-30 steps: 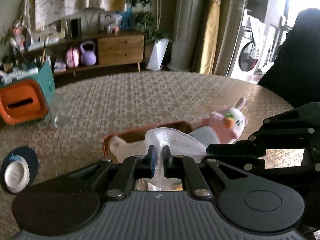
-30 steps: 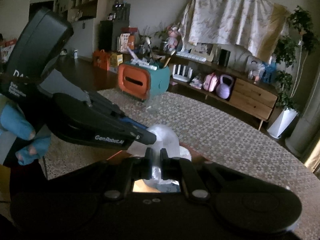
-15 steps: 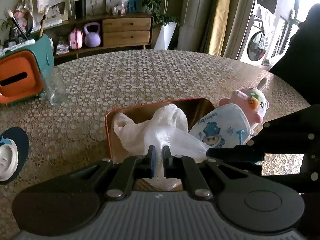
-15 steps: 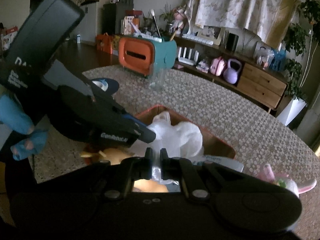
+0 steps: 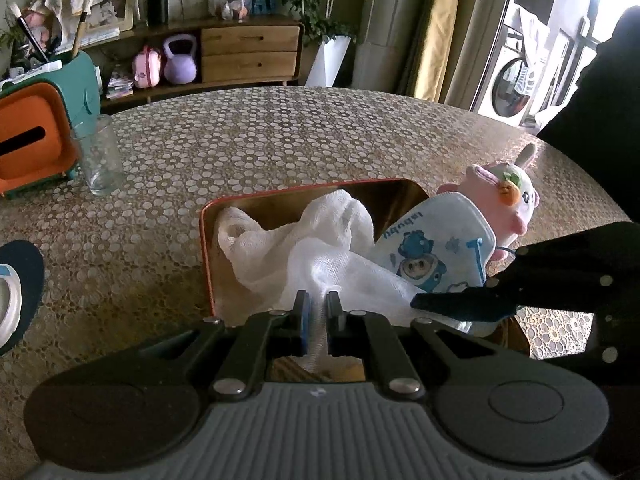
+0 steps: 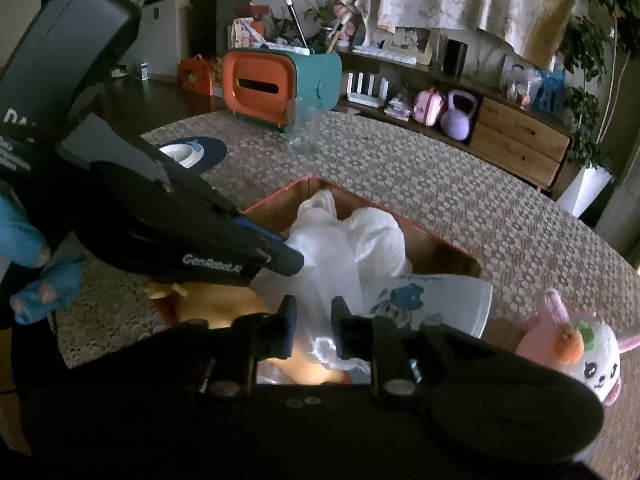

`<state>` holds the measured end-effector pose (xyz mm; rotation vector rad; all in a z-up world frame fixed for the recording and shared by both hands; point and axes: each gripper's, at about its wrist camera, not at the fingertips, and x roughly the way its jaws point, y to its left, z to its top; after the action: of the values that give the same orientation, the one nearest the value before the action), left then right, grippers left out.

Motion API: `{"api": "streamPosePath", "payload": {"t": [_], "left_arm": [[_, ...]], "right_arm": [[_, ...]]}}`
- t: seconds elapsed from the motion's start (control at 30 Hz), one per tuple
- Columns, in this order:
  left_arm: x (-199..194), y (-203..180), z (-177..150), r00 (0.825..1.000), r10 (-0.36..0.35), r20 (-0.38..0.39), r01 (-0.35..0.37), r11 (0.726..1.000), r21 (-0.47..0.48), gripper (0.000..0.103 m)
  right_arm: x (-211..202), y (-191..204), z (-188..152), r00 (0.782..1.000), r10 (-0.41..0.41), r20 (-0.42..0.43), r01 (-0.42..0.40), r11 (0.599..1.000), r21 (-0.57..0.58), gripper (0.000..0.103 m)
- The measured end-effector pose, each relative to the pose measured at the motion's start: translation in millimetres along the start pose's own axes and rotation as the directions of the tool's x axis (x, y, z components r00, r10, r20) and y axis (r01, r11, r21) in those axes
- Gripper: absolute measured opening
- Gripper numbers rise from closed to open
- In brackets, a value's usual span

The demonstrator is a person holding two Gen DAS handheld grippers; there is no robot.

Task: Organize soft objects
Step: 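Lower the mesh bag into the box and open both grippers, then withdraw both open grippers up and away from the box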

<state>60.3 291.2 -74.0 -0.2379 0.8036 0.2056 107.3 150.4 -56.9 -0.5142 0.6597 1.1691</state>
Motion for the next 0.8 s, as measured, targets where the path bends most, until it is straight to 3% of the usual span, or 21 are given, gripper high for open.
{"api": "streamPosePath", "payload": {"t": [0.17,0.4,0.5,0.6,0.63,0.67,0.8], "left_arm": [[-7,0,2,1.0,0.0,0.011,0.0,1.0,-0.004,0.01],[-22,-3,1,1.0,0.015,0.025,-0.015,1.0,0.007,0.012],[-28,-6,1,0.999,0.02,0.028,-0.02,1.0,0.014,0.017],[-32,-9,2,0.999,0.024,0.029,-0.024,0.999,0.021,0.043],[-35,-11,1,0.999,0.022,0.038,-0.023,1.0,0.02,0.062],[-39,-12,2,0.998,0.014,0.053,-0.015,1.0,0.021,0.072],[-55,-23,2,0.996,-0.001,0.093,-0.004,0.998,0.055,0.073]], "right_arm": [[-3,0,-2,1.0,-0.007,0.0,0.007,1.0,0.018,0.026],[-22,1,-3,0.999,-0.017,0.037,0.015,0.999,0.048,0.042],[-35,6,-2,0.997,-0.039,0.07,0.036,0.998,0.043,0.05],[-47,9,-3,0.995,-0.055,0.086,0.051,0.997,0.049,0.056],[-51,9,-3,0.994,-0.061,0.089,0.056,0.997,0.054,0.057],[-54,9,-4,0.994,-0.068,0.087,0.063,0.996,0.06,0.058],[-68,10,-5,0.991,-0.104,0.089,0.097,0.992,0.08,0.063]]}}
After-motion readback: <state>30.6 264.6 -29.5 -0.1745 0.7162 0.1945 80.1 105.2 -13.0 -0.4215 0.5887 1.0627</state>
